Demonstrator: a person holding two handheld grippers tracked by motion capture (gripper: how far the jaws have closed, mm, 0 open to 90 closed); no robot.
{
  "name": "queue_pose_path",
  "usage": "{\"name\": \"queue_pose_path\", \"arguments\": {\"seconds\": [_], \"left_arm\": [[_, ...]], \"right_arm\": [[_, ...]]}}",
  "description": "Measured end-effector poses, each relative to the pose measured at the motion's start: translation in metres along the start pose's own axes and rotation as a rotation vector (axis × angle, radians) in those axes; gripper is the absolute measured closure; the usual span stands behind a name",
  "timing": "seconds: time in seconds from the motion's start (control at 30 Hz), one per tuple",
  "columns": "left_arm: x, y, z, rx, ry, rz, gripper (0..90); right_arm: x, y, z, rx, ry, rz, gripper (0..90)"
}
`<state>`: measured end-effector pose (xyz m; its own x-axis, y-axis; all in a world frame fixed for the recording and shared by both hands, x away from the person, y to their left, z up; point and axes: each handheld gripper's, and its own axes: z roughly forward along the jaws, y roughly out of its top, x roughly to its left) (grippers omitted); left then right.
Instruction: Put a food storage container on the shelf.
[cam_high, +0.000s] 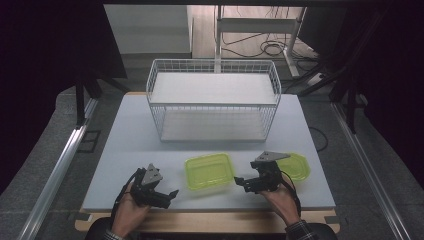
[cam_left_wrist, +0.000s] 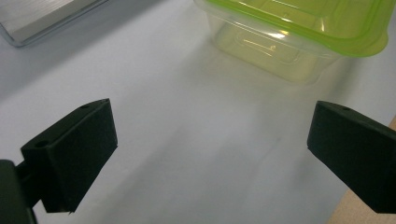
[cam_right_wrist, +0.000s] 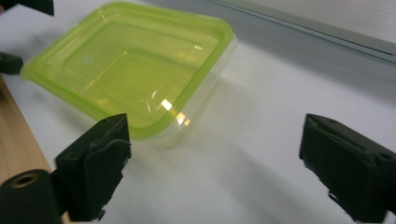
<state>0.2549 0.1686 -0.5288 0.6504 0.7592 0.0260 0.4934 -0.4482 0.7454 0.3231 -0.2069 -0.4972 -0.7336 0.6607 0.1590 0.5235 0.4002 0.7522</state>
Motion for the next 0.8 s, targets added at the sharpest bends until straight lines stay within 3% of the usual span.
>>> {"name": "queue_pose_path", "arguments": {"seconds": [0.17, 0.43, 0.6, 0.8], "left_arm": [[0.000, 0.000, 0.001, 0.004, 0.009, 0.007, 1.1], [-0.001, 0.001, 0.005, 0.020, 0.023, 0.032, 1.2], [-0.003, 0.001, 0.005, 0.025, 0.028, 0.040, 1.2], [-0.003, 0.001, 0.005, 0.023, 0.034, 0.048, 1.4]], "right_arm": [[-0.004, 0.006, 0.005, -0.012, 0.011, 0.033, 6.4], [-0.010, 0.017, 0.016, 0.010, 0.073, 0.137, 5.6], [-0.009, 0.025, 0.024, 0.041, 0.071, 0.141, 20.7], [-0.013, 0.033, 0.034, 0.086, 0.118, 0.225, 40.0]]}}
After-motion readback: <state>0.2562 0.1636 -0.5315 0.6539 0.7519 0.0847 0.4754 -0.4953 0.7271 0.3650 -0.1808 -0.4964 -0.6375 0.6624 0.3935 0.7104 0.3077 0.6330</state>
